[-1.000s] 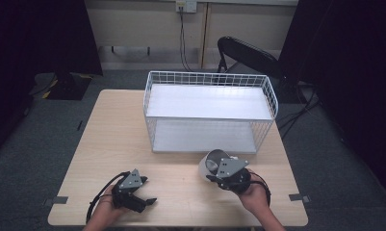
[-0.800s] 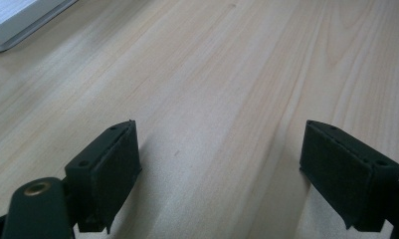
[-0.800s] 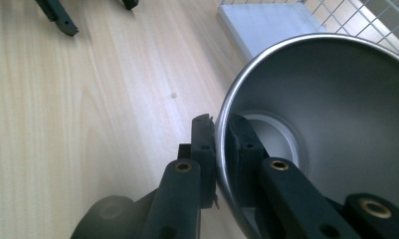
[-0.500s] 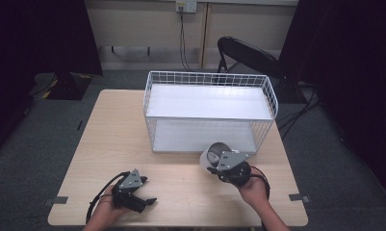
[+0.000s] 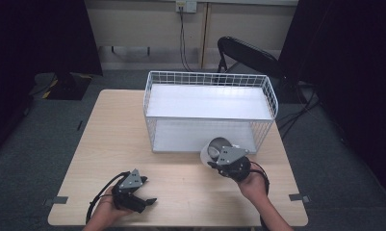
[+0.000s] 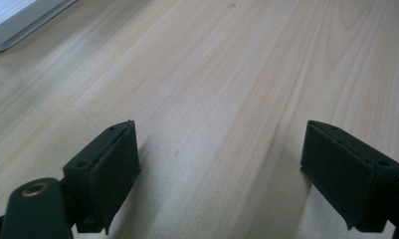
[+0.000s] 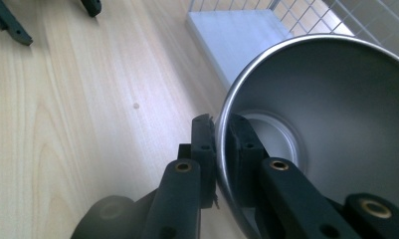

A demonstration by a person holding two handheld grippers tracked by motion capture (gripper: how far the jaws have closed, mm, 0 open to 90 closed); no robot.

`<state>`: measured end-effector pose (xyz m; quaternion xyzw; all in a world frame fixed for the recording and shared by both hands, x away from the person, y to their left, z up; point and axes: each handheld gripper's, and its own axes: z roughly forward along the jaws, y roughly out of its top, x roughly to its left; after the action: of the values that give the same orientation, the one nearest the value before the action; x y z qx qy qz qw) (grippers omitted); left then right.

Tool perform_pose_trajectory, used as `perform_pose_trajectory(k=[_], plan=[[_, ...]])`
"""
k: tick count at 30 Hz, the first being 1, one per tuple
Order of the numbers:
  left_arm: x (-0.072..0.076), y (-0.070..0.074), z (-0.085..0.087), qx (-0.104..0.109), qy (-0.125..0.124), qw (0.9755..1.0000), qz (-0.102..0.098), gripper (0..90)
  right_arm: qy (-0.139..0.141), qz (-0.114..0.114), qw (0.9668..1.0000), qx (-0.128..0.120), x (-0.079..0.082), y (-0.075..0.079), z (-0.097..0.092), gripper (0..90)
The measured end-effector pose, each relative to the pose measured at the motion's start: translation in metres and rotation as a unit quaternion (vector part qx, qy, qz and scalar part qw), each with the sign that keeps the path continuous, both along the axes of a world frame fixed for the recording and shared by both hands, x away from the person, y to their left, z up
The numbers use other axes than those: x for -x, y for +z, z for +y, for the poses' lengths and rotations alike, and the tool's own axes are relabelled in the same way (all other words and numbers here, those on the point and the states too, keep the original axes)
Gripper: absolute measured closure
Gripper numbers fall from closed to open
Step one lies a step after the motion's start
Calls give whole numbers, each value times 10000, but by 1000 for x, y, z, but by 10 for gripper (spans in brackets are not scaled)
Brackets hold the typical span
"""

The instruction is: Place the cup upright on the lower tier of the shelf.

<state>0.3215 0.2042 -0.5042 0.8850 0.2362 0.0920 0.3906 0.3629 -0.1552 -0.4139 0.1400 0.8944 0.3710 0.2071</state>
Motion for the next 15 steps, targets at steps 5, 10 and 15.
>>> perform_pose_trajectory(k=[5,10,15], plan=[[0,0,0,1,0,10000,0,146,-38,-44,10000,10,-3,2,-1,834],[0,0,0,-13,-11,10000,-5,146,-82,-177,9998,46,-7,3,-1,834],[0,0,0,0,1,10000,0,146,-154,-288,9995,54,-10,3,-1,835]])
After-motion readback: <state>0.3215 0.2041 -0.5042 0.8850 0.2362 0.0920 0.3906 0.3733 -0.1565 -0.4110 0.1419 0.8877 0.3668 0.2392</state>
